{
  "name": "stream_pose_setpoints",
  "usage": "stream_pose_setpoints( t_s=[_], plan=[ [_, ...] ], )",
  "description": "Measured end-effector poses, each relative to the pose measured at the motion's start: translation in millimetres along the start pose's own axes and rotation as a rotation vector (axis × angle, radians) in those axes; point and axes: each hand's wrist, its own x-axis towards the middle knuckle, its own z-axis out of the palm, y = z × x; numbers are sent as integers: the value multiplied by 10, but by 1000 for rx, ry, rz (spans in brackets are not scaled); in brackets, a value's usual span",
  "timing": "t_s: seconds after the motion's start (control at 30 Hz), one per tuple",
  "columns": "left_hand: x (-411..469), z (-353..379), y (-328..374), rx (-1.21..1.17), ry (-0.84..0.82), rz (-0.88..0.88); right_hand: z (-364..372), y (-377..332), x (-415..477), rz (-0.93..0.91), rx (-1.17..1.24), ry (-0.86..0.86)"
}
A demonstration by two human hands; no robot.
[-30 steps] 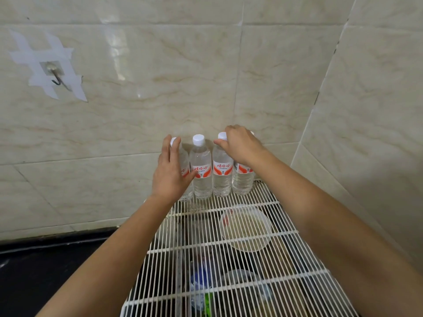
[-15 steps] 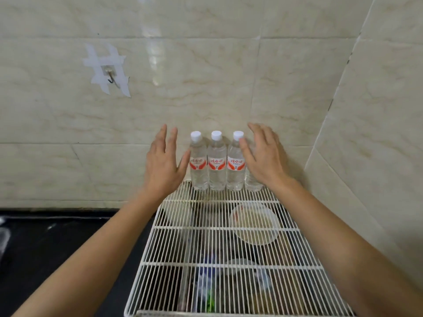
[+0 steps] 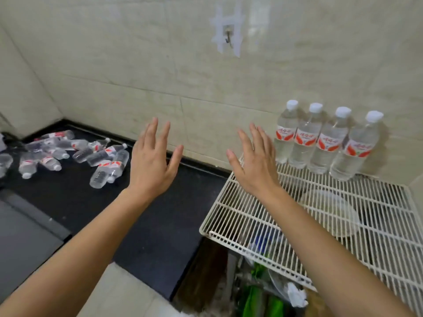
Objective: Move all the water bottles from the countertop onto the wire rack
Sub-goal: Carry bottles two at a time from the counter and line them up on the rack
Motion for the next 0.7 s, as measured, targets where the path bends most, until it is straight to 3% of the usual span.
stream_pose_setpoints(
  t_s=[0.3,0.5,0.7],
  plan=[
    [-674,-900,-2069,110,80,-116,999,-2058,269,-177,39,-56],
    [-1079,-1443,-3629,193,15,-183,1848,-3603,519,-286,75,-99],
    [-1341,-1411,-4622,189,-129,-268,2560,-4154,565,-321,19,-221]
  ],
)
